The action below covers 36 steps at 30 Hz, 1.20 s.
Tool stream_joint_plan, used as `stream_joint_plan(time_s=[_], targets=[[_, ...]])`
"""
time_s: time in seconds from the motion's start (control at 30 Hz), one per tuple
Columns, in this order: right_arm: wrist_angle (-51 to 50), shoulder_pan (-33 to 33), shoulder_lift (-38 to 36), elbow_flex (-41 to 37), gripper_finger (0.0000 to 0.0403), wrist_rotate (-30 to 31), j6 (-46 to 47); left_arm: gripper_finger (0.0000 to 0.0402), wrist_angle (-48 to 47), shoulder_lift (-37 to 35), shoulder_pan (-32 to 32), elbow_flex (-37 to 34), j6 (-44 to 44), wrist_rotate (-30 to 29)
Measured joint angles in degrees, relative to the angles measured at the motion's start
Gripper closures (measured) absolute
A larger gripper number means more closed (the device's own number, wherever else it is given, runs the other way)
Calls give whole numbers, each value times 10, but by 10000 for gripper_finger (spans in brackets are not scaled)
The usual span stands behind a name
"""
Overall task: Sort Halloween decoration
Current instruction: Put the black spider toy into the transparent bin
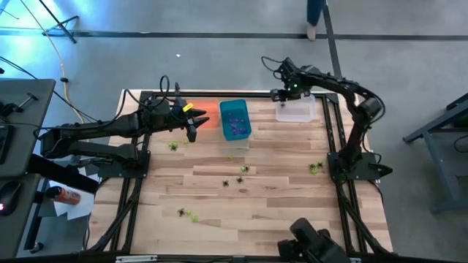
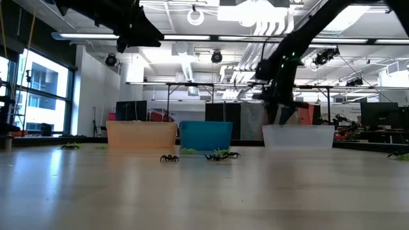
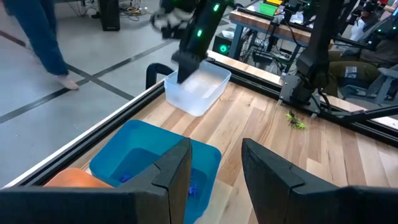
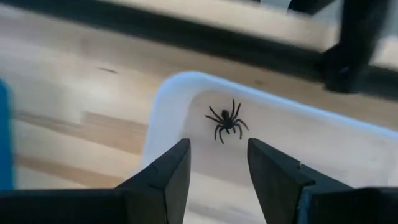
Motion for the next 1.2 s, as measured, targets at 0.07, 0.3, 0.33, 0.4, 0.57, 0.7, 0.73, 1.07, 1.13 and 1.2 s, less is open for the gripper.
stream_joint_plan(time_s=[0.07,0.3,0.33,0.4,0.57,0.7,0.73,1.07,1.13,1.2], targets=[[-6,-1,-32,0,247,1,-1,275,0,0,0,0,0,0],[-30,37,-155,0,247,-12,-17,275,-2,0,0,0,0,0],[-30,49,-173,0,247,-20,-20,275,-2,0,0,0,0,0],[-28,75,-207,0,247,-52,-22,275,-2,0,0,0,0,0],[1,180,-267,1,247,-119,-65,275,-2,0,0,0,0,0],[6,286,-282,1,247,-119,-157,275,-1,0,0,0,0,0],[6,311,-280,1,247,-112,-172,275,-1,0,0,0,0,0],[132,439,-230,1,247,-17,-245,275,15,0,0,-1,15,72],[163,438,-223,1,247,-14,-241,275,54,0,0,-1,19,116],[193,434,-221,1,249,-14,-237,275,111,-1,-2,-1,8,148]])
